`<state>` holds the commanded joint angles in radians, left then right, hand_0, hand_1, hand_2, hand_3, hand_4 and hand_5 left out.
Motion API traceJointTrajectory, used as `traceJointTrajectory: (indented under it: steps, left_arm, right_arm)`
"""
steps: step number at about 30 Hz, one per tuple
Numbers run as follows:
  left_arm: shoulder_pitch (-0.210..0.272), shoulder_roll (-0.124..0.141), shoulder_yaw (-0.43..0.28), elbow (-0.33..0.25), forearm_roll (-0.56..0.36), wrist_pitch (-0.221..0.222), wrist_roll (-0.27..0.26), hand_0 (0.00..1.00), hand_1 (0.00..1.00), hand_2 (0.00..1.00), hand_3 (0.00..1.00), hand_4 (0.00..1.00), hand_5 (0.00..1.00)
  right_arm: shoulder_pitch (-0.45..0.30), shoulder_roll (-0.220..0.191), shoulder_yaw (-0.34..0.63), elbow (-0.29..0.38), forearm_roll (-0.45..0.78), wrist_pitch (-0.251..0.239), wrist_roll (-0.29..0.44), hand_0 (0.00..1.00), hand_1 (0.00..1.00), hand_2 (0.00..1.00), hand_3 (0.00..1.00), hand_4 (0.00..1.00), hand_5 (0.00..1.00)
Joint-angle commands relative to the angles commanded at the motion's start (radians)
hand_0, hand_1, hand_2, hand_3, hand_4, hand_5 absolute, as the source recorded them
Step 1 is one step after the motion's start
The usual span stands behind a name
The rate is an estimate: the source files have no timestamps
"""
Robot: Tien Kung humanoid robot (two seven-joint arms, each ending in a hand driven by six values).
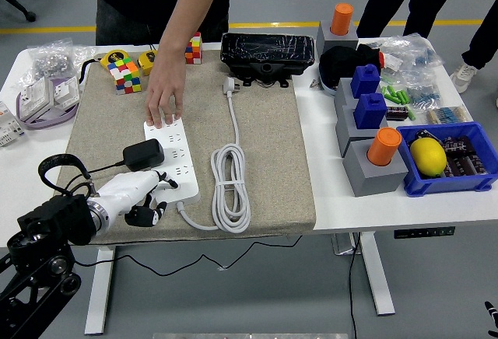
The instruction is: Pick up the plug,place it near the board,insert it into the board,press the button
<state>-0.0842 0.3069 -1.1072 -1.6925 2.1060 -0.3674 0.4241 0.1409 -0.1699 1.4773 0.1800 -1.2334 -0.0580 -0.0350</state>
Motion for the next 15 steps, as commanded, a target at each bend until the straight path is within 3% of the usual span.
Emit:
traceJointTrajectory:
  steps: [15]
  left_arm:
    - [0.003, 0.003, 0.015, 0.014, 0.000, 0.002, -0.005, 0.161, 0.002, 0.118, 0.787, 0.409, 0.002]
  right_arm:
    - [-0.001, 0.001, 0.002, 0.000, 0.001, 0.000, 0.001, 0.856, 0.825, 0.795, 0.825, 0.998, 0.998]
